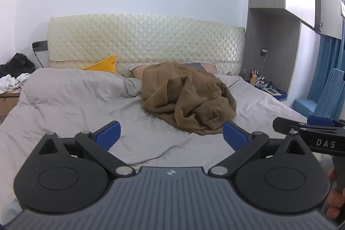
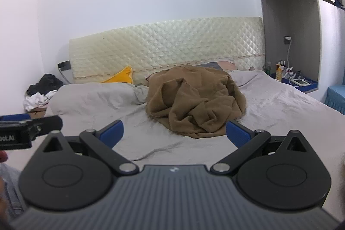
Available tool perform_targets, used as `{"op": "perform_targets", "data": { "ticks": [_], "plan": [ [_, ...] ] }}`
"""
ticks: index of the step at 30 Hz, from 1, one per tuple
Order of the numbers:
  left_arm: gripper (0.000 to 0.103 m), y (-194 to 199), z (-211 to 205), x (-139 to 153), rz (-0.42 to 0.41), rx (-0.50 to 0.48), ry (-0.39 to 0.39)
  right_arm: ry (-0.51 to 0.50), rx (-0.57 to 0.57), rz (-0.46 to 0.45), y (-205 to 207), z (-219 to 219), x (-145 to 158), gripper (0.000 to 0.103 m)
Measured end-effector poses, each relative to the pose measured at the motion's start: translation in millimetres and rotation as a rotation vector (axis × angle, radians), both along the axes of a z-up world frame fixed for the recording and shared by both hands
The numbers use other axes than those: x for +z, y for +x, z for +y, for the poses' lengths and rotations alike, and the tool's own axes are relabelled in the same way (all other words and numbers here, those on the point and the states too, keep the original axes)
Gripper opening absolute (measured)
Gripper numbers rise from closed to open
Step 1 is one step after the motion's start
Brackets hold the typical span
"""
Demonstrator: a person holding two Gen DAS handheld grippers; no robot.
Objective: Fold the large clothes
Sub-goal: 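Approach the crumpled brown hoodie on the bed with both tools open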
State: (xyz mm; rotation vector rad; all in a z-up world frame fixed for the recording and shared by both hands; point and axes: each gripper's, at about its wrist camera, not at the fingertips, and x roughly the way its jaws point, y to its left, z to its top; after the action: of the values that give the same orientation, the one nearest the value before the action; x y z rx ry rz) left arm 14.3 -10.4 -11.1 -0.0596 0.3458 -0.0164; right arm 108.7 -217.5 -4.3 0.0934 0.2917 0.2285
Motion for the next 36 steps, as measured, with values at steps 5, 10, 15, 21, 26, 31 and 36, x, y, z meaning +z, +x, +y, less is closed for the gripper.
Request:
{"op": "perform_targets", "data": {
  "ticks": [5,10,15,21,26,31,36],
  "plan": [
    [0.103,10.5,5.1,-7.3,0.012,0.006,-0.018,0.005,-0.018,0.027,9.9,-3.8,-5.9,0.103],
    [0.103,20.1,8.9,-11.4,0.026,0.022,-0.035,0.004,-0.041,0.037,13.9,-6.4,-12.0,0.103],
    [0.103,27.2,12.6,-15.5,0.035,0.029,-0.041,-0.002,-0.043,0.059,23.2,-4.6,-16.8,0.103],
    [0.103,33.0,16.4,-17.0,0.042,0.028,-0.048,-0.001,-0.049,0.073,27.8,-5.5,-23.0,0.103],
    [0.103,36.2,18.3,-17.3,0.038,0.024,-0.062,-0.002,-0.065,0.084,31.8,-7.1,-25.3,0.103],
    [0.103,43.1,18.7,-21.9,0.051,0.018,-0.056,-0.004,-0.071,0.089,36.9,-8.3,-26.3,0.103],
    [0.103,52.3,17.3,-26.3,0.068,0.018,-0.062,-0.014,-0.079,0.071,41.4,-13.7,-35.5,0.103]
  ]
}}
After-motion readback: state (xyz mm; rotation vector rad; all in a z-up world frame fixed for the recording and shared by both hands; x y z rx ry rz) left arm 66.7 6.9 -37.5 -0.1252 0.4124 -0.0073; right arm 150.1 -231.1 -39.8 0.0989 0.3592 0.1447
